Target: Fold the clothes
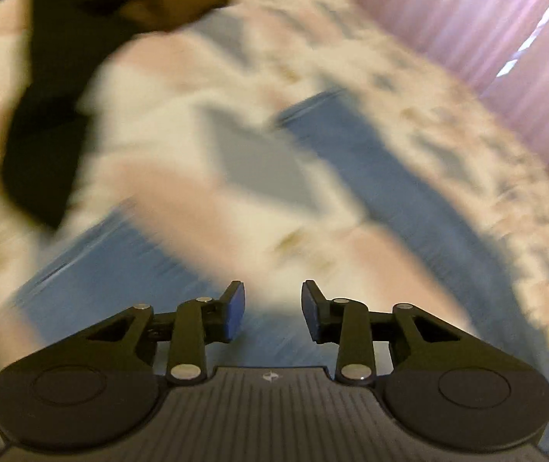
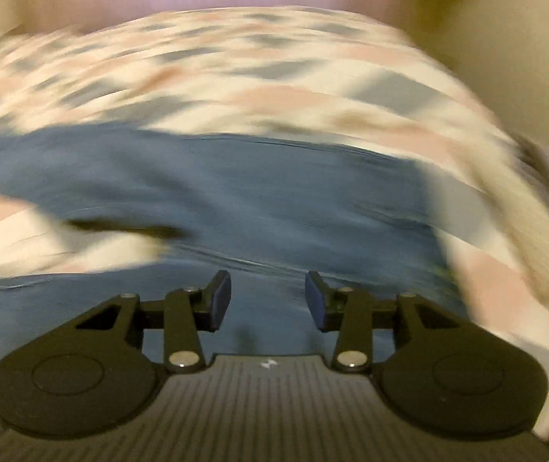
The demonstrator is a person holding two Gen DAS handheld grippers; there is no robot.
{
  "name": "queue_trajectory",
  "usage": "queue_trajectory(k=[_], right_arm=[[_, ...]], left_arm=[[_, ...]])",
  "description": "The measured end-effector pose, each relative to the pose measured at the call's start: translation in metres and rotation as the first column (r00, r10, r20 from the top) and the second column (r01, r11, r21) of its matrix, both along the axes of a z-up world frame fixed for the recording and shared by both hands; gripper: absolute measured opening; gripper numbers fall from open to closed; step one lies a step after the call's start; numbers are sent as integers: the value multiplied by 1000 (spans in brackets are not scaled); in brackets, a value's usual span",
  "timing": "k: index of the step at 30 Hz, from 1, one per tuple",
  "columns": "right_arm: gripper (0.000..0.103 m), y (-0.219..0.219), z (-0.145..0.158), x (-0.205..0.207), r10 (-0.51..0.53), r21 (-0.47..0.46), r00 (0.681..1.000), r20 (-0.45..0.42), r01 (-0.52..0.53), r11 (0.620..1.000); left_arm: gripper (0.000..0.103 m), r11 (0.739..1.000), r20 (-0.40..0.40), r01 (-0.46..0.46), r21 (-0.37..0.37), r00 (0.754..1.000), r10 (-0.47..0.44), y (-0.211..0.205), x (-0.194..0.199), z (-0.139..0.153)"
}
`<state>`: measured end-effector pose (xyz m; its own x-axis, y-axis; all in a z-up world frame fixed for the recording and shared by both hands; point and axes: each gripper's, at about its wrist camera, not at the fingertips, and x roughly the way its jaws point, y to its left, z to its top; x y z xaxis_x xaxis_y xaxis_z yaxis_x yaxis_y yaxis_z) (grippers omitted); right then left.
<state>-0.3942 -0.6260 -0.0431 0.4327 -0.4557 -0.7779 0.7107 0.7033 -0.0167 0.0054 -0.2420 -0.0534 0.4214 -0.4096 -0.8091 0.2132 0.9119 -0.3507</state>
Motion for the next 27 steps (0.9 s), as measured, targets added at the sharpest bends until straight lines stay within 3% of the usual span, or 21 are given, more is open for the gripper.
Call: queue_trajectory(k=[3,5,7,10,12,13,15,17,18,19,20,21,22,24,26,27], right_arm=[[38,19,-10,54,21,114,996,85,-31,993],[38,11,-26,64,-131,332,969,211,55,942],[38,3,-46,58,-391,536,867,308,181,824],[41,-1,-78,47,-687,724,656,314,302,620],[42,0,-91,46,-764,767,553,333,312,560],[44,-1,-96,48,-787,779,517,337,316,541],[54,-4,-106,60,-815,799,501,292,340,496],[52,-7,-117,74,-835,820,494,241,356,447],[50,-6,-120,82,-840,834,486,243,338,436],[48,-4,-123,90,-844,846,478,242,323,425],[42,-2,-126,97,-852,855,469,234,318,410],[34,4,-132,105,-869,875,441,223,303,378],[29,11,-139,112,-886,893,413,210,288,346],[8,20,-146,120,-923,916,333,193,276,292],[5,30,-133,122,-932,891,264,247,315,326],[5,30,-114,126,-901,848,304,311,340,407]], left_arm=[[45,995,-33,-63,-77,998,60,-27,59,-28],[50,986,-59,-114,-121,993,107,-42,98,-46],[51,976,-81,-156,-151,986,145,-55,132,-65],[51,981,-83,-156,-114,986,147,-70,164,-86],[54,986,-83,-140,-92,988,132,-78,177,-93],[55,988,-82,-129,-82,989,123,-81,183,-95],[59,992,-82,-109,-61,991,104,-89,195,-100],[56,995,-82,-88,-41,993,85,-97,207,-105],[43,996,-83,-78,-31,994,75,-101,213,-107],[36,997,-83,-68,-21,994,66,-104,219,-110],[24,999,-81,-45,-17,996,44,-108,223,-110],[14,1000,-78,-15,-21,997,13,-113,225,-107],[14,1000,-69,10,-23,998,-12,-117,227,-101],[12,998,-43,56,-18,997,-57,-124,231,-89],[12,994,-14,106,-20,994,-106,-133,236,-74],[12,991,1,131,-21,991,-131,-138,238,-66]])
